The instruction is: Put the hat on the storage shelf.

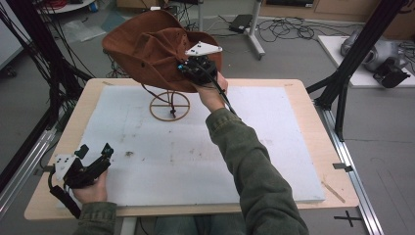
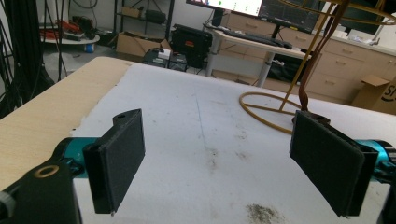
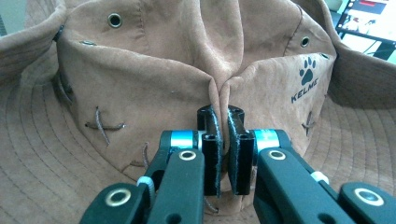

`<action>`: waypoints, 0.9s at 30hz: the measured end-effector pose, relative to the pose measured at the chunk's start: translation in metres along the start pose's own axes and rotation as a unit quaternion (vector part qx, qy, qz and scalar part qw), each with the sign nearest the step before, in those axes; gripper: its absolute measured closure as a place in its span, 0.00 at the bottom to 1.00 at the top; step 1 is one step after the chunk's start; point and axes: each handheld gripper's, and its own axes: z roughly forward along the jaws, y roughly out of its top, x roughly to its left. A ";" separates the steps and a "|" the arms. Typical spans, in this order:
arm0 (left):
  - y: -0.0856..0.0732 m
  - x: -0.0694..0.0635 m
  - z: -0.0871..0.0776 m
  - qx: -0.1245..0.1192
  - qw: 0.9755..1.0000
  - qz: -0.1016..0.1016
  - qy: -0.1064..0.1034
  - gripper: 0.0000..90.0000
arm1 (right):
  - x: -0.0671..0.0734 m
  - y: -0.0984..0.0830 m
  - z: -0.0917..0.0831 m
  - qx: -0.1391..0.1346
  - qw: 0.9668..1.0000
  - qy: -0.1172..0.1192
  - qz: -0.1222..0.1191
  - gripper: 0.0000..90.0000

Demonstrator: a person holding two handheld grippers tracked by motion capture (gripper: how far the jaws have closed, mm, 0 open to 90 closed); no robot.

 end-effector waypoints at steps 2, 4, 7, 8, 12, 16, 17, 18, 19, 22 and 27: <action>0.000 0.000 0.000 0.001 1.000 0.001 0.000 0.20 | -0.001 0.000 0.001 0.000 1.000 0.001 0.000 0.94; 0.000 -0.001 0.000 -0.001 1.000 0.001 -0.001 0.20 | -0.001 0.000 0.001 -0.006 1.000 -0.003 -0.002 0.75; 0.000 -0.002 0.000 0.000 1.000 0.002 -0.003 0.20 | -0.001 0.003 -0.005 -0.030 0.999 -0.043 0.008 0.45; 0.000 -0.002 0.000 0.000 1.000 0.002 -0.004 0.20 | -0.001 0.003 -0.005 -0.030 0.999 -0.043 0.008 0.45; 0.001 -0.003 0.000 -0.001 1.000 0.001 -0.005 0.20 | -0.012 0.006 -0.023 -0.045 0.997 -0.058 0.023 0.40; 0.002 -0.002 -0.001 -0.005 1.000 -0.001 -0.004 0.20 | -0.019 0.004 -0.040 -0.058 0.995 -0.069 0.031 0.37; 0.003 -0.002 -0.001 -0.006 1.000 0.000 -0.004 0.20 | -0.022 0.003 -0.047 -0.055 0.995 -0.076 0.037 0.34; 0.003 -0.002 -0.001 -0.006 1.000 0.000 -0.004 0.20 | -0.026 0.002 -0.054 -0.055 0.994 -0.081 0.044 0.33; 0.003 -0.002 -0.002 -0.009 1.000 0.001 -0.004 0.20 | -0.029 0.000 -0.062 -0.058 0.993 -0.086 0.054 0.33; 0.005 -0.004 -0.002 -0.012 1.000 0.003 -0.006 0.20 | -0.037 -0.009 -0.089 -0.077 0.989 -0.113 0.061 0.32; 0.008 -0.010 -0.004 -0.018 1.000 0.014 -0.011 0.20 | -0.045 -0.030 -0.134 -0.089 0.983 -0.141 0.081 0.23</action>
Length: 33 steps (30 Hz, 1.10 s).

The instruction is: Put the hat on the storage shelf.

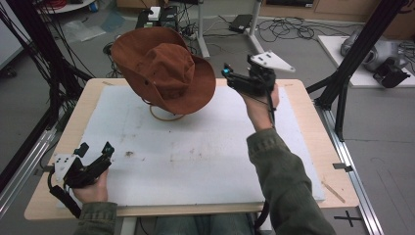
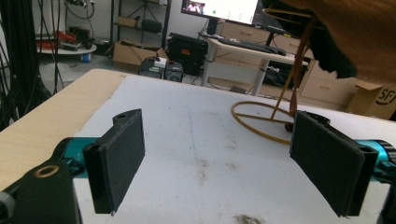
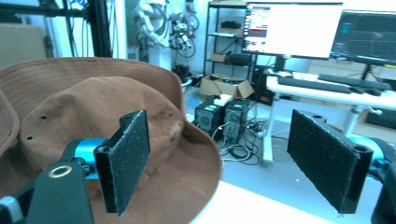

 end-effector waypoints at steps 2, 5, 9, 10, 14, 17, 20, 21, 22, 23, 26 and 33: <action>0.001 -0.003 -0.001 -0.001 1.000 0.006 -0.002 0.20 | -0.012 -0.008 -0.027 -0.003 1.000 -0.019 0.008 0.19; 0.003 -0.007 -0.002 -0.006 1.000 0.011 -0.004 0.20 | -0.017 -0.014 -0.044 -0.006 0.999 -0.034 0.008 0.16; 0.006 -0.011 -0.004 -0.014 1.000 0.023 -0.005 0.20 | -0.022 -0.030 -0.074 -0.011 0.998 -0.063 0.003 0.13; 0.007 -0.013 -0.005 -0.016 1.000 0.026 -0.006 0.20 | -0.022 -0.035 -0.081 -0.011 0.998 -0.068 0.003 0.12; 0.008 -0.017 -0.007 -0.020 0.999 0.036 -0.006 0.20 | -0.023 -0.062 -0.110 -0.021 0.996 -0.090 0.003 0.12; 0.009 -0.019 -0.009 -0.023 0.999 0.040 -0.004 0.20 | -0.025 -0.076 -0.121 -0.020 0.994 -0.104 0.010 0.12; 0.010 -0.021 -0.011 -0.031 0.998 0.049 0.002 0.20 | -0.030 -0.098 -0.133 -0.024 0.991 -0.130 0.028 0.12; 0.010 -0.021 -0.011 -0.031 0.998 0.052 0.003 0.20 | -0.030 -0.098 -0.133 -0.024 0.991 -0.130 0.028 0.12; 0.009 -0.022 -0.010 -0.031 0.998 0.053 0.005 0.20 | -0.031 -0.103 -0.136 -0.024 0.990 -0.139 0.032 0.12; 0.008 -0.021 -0.010 -0.030 0.998 0.055 0.006 0.20 | -0.033 -0.108 -0.138 -0.026 0.988 -0.146 0.034 0.12; 0.005 -0.020 -0.008 -0.027 0.998 0.057 0.012 0.20 | -0.037 -0.129 -0.143 -0.027 0.984 -0.171 0.047 0.12; 0.000 -0.019 -0.007 -0.028 0.997 0.062 0.027 0.19 | -0.041 -0.162 -0.147 -0.025 0.978 -0.197 0.059 0.12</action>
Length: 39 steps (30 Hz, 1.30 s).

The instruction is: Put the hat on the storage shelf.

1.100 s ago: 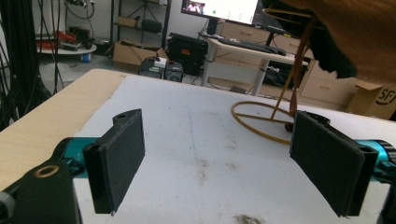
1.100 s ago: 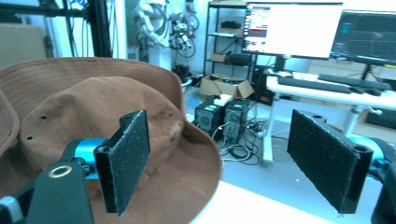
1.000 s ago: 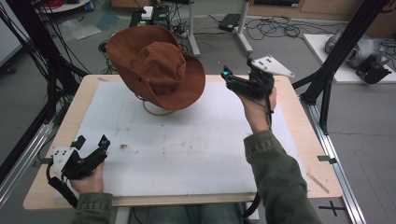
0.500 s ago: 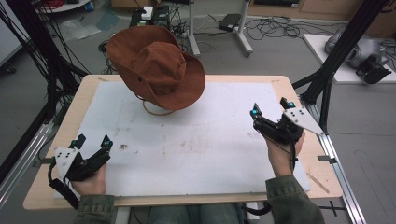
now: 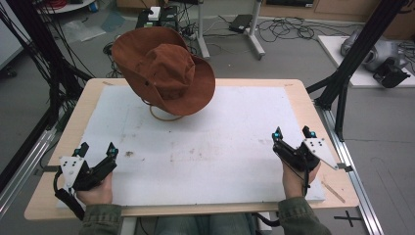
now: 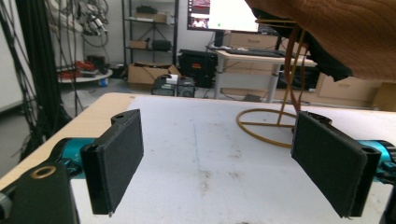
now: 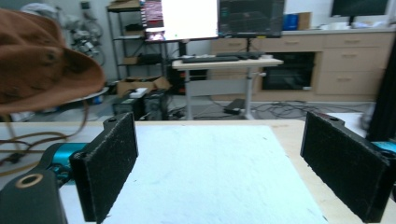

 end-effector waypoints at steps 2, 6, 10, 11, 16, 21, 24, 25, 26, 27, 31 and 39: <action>-0.001 -0.001 0.000 -0.003 1.000 0.006 0.002 0.19 | -0.002 -0.010 -0.003 -0.005 1.000 -0.016 0.003 0.12; -0.003 -0.005 0.002 -0.003 1.000 0.019 0.003 0.19 | -0.004 -0.016 -0.004 -0.005 0.999 -0.029 0.014 0.12; -0.004 -0.007 0.004 -0.003 1.000 0.017 0.001 0.19 | -0.003 -0.023 -0.002 0.002 1.000 -0.023 0.005 0.12; -0.004 -0.008 0.004 -0.004 1.000 0.017 0.000 0.19 | -0.002 -0.024 -0.001 0.005 1.000 -0.021 0.002 0.12; -0.002 -0.009 0.003 -0.006 1.000 0.017 -0.003 0.19 | 0.001 -0.024 -0.002 0.002 1.000 -0.014 -0.019 0.12; -0.002 -0.009 0.003 -0.006 1.000 0.015 -0.004 0.19 | 0.001 -0.026 0.000 0.012 1.000 -0.010 -0.016 0.12; -0.002 -0.008 0.003 -0.008 1.000 0.010 -0.004 0.19 | -0.001 -0.027 0.001 0.018 1.000 -0.009 -0.013 0.12; -0.001 -0.008 0.002 -0.008 1.000 0.009 -0.003 0.19 | -0.001 -0.027 0.001 0.019 1.000 -0.008 -0.011 0.12; -0.001 -0.007 0.002 -0.008 1.000 0.010 -0.002 0.19 | -0.001 -0.027 0.001 0.020 1.000 -0.008 -0.011 0.12; -0.001 -0.007 0.002 -0.008 1.000 0.010 -0.001 0.19 | -0.001 -0.027 0.001 0.022 1.000 -0.007 -0.012 0.12; -0.002 -0.007 0.002 -0.006 1.000 0.007 -0.002 0.19 | -0.003 -0.027 0.000 0.022 1.000 -0.008 -0.008 0.12; -0.002 -0.007 0.002 -0.008 1.000 0.006 -0.001 0.19 | -0.006 -0.028 0.000 0.026 1.000 -0.008 -0.002 0.12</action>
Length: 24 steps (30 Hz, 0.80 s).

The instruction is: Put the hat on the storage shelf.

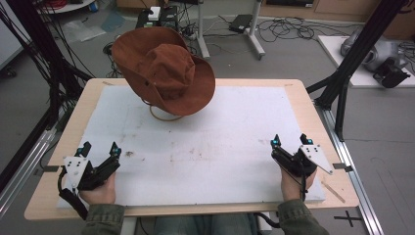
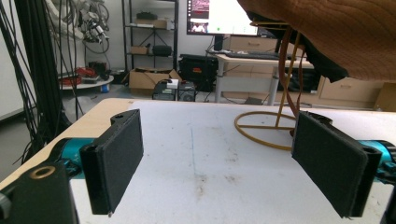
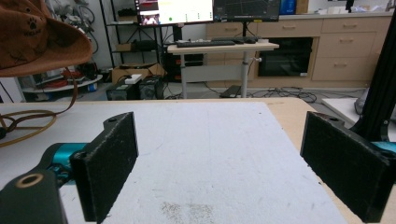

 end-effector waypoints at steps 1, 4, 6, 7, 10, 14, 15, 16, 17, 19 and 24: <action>0.000 0.000 0.000 0.001 1.000 0.001 0.001 0.19 | 0.000 0.000 0.000 0.000 1.000 0.000 -0.001 0.12; 0.000 0.001 0.000 0.001 1.000 -0.001 0.002 0.19 | 0.001 -0.001 0.000 0.002 1.000 0.002 0.003 0.12; -0.001 0.001 0.000 0.002 1.000 -0.001 0.001 0.19 | 0.000 -0.001 0.001 0.001 1.000 0.002 -0.001 0.12; -0.001 0.001 0.000 0.002 1.000 -0.002 0.001 0.19 | 0.001 -0.001 0.001 0.000 1.000 0.002 0.000 0.12; -0.001 0.001 0.000 0.003 1.000 -0.005 -0.002 0.19 | 0.002 -0.002 0.002 0.002 1.000 0.005 -0.002 0.12; -0.001 0.000 0.000 0.004 1.000 -0.005 -0.005 0.19 | 0.002 -0.002 0.003 0.003 1.000 0.009 0.004 0.12; -0.001 0.000 0.000 0.004 1.000 -0.005 -0.005 0.19 | 0.002 -0.003 0.003 0.004 1.000 0.009 0.006 0.12; -0.001 0.000 0.000 0.005 1.000 -0.005 -0.006 0.19 | 0.001 -0.003 0.003 0.004 1.000 0.009 0.008 0.12; -0.001 0.000 0.000 0.005 1.000 -0.005 -0.006 0.19 | 0.001 -0.003 0.003 0.004 1.000 0.011 0.011 0.12; -0.001 0.000 0.000 0.007 1.000 -0.004 -0.007 0.19 | 0.000 -0.003 0.003 0.003 1.000 0.009 0.011 0.12; -0.001 0.000 0.000 0.007 1.000 -0.006 -0.007 0.19 | -0.001 -0.004 0.004 0.008 1.000 0.010 0.015 0.12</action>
